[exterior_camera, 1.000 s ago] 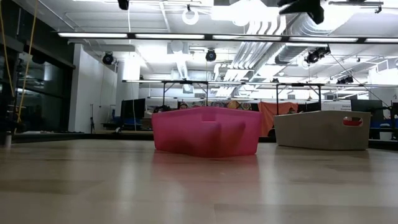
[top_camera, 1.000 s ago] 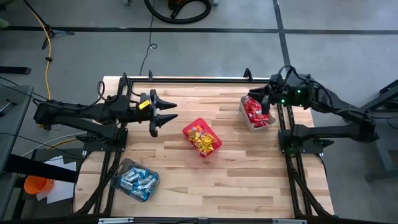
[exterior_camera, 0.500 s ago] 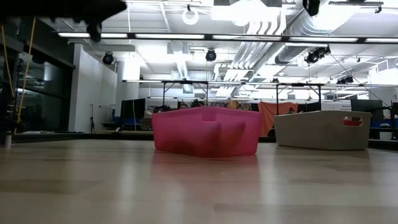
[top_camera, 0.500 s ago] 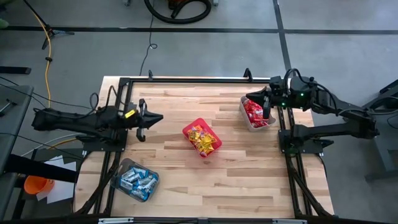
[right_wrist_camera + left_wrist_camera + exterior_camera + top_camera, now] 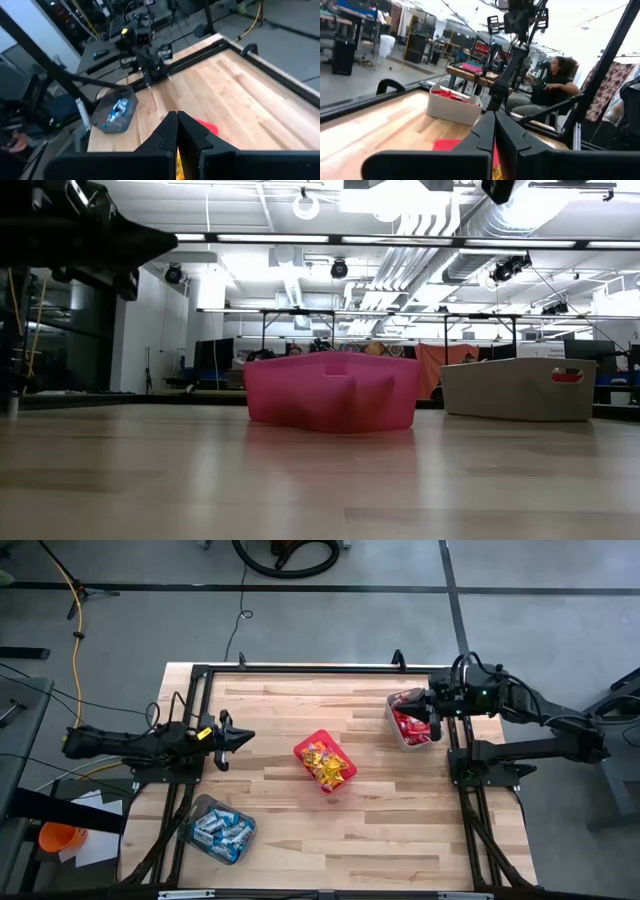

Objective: Sort candy
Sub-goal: Return to Home Position

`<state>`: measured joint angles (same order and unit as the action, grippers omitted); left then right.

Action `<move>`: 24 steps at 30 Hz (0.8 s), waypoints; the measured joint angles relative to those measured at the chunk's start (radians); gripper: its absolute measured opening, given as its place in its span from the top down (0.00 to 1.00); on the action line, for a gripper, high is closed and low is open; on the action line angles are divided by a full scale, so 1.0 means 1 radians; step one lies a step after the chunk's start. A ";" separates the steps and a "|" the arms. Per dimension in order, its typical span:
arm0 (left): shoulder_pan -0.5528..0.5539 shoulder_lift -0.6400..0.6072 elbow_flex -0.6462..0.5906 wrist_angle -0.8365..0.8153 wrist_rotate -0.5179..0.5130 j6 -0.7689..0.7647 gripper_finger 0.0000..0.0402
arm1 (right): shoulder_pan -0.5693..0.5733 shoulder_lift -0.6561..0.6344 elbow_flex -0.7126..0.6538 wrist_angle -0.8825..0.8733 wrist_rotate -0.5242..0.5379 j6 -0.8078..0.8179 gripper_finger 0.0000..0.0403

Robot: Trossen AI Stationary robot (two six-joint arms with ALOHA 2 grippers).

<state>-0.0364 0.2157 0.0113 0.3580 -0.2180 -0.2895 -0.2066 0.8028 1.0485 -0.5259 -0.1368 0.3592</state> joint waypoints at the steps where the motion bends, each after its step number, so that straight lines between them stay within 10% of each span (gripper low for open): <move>1: 0.000 -0.013 0.000 -0.020 0.004 -0.011 1.00 | 0.000 -0.001 0.000 -0.011 -0.010 0.002 1.00; 11: 0.000 -0.046 0.001 -0.069 0.014 -0.057 1.00 | 0.000 -0.066 -0.041 -0.085 -0.080 -0.043 1.00; 24: 0.000 -0.046 0.001 -0.077 0.014 -0.057 1.00 | 0.000 -0.476 -0.593 0.393 -0.155 -0.031 1.00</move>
<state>-0.0360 0.1699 0.0120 0.2813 -0.2043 -0.3466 -0.2066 0.3268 0.4558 -0.1331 -0.2922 0.3279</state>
